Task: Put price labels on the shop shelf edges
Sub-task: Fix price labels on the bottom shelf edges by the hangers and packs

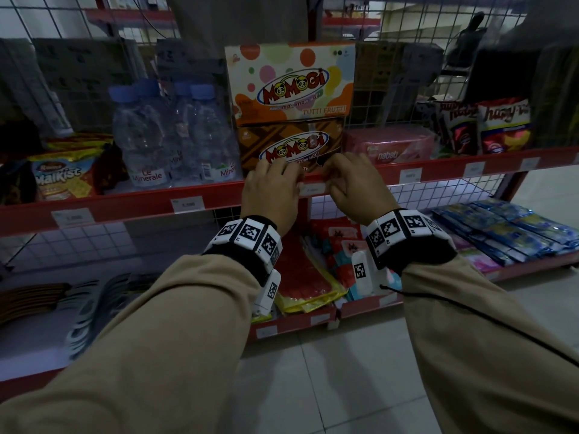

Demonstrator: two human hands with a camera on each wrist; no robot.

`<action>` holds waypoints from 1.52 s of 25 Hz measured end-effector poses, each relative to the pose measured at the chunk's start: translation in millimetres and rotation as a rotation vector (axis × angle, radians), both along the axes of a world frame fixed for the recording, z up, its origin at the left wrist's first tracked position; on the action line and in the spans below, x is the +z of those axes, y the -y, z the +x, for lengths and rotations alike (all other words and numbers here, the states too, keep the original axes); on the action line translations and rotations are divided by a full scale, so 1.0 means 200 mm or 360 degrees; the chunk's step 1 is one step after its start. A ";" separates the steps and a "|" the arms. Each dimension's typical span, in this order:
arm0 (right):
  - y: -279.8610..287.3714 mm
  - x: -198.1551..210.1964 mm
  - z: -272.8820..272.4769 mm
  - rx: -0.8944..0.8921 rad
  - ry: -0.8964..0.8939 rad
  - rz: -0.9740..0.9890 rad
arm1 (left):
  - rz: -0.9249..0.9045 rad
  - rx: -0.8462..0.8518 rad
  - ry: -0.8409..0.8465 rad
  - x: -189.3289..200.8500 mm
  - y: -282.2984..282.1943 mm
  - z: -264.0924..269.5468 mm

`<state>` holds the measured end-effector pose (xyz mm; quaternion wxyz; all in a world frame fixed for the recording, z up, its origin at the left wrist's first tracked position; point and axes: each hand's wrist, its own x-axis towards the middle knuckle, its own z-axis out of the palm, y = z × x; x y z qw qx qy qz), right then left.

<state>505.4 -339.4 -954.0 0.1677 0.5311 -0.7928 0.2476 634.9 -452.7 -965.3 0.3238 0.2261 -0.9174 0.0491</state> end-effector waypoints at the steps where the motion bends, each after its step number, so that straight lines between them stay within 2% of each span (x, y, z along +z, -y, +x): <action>1: 0.00 0.00 0.00 0.0009 0.0003 -0.0027 | -0.0001 -0.0008 -0.0005 0.00 0.00 0.00; 7: 0.01 -0.04 0.00 -0.0026 -0.0092 -0.0276 | -0.0110 0.0022 0.0030 -0.01 0.00 0.03; 12: 0.02 -0.06 0.00 -0.0009 -0.0051 -0.0405 | -0.0242 0.0054 -0.0019 -0.04 0.00 0.06; 15: 0.01 -0.09 -0.01 -0.0032 -0.0024 -0.0483 | -0.0232 0.0046 0.0045 -0.08 -0.01 0.07; 20: -0.01 -0.24 0.02 -0.0012 0.0103 -0.0730 | -0.0235 0.0015 -0.0030 -0.18 -0.04 0.10; 26: -0.09 -0.66 0.05 -0.0072 0.0288 -0.0625 | -0.0106 -0.0083 0.0072 -0.50 -0.12 0.13; 28: -0.14 -0.85 0.05 -0.0097 0.0364 -0.0570 | -0.0023 -0.0120 0.0198 -0.64 -0.15 0.15; 33: -0.25 -1.29 0.11 -0.0213 0.0770 -0.0343 | 0.0233 -0.0172 0.0640 -1.03 -0.23 0.17; 38: -0.30 -1.52 0.18 -0.0365 0.0952 -0.0237 | 0.0353 -0.0198 0.0915 -1.30 -0.29 0.20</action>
